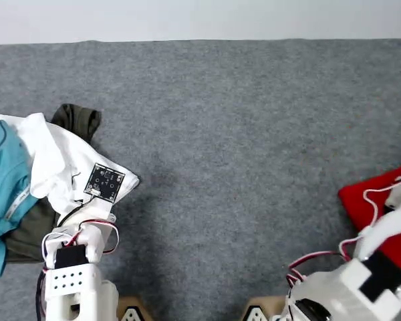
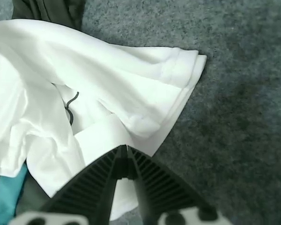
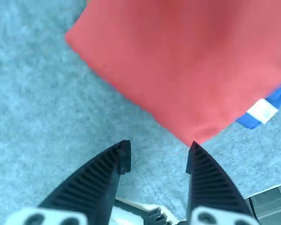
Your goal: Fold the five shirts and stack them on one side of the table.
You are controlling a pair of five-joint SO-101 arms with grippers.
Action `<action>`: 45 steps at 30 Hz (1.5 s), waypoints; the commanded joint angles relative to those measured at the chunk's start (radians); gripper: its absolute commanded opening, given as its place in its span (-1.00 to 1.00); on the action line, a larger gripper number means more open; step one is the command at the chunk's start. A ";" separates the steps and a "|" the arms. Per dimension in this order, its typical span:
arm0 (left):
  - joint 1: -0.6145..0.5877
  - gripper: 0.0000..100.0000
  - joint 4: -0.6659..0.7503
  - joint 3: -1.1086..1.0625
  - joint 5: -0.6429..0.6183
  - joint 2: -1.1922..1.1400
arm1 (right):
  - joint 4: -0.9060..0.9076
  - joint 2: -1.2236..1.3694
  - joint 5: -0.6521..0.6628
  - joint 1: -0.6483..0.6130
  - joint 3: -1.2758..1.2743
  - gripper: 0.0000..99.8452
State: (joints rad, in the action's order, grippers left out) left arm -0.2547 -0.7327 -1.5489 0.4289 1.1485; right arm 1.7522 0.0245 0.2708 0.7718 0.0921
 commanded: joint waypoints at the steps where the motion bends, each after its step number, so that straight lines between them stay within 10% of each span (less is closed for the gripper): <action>1: 0.006 -1.00 -0.075 0.067 0.009 0.008 | 0.039 -0.150 0.005 -0.027 -0.034 -0.63; 7: 0.003 -1.00 -0.333 0.271 0.003 0.008 | 0.039 -0.414 0.012 -0.124 -0.140 -0.95; 32: 0.002 -0.99 -0.937 0.952 -0.132 -0.020 | 0.035 -0.909 0.003 -0.266 -0.638 -0.98; 45: -0.206 -0.99 -1.020 1.415 -0.193 -0.675 | 0.038 -0.909 0.005 -0.265 -0.638 -0.98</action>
State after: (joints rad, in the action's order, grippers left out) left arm -0.4219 -1.7285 -0.2202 0.2447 0.5992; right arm 1.7538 -0.8700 0.2708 0.5125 -0.5524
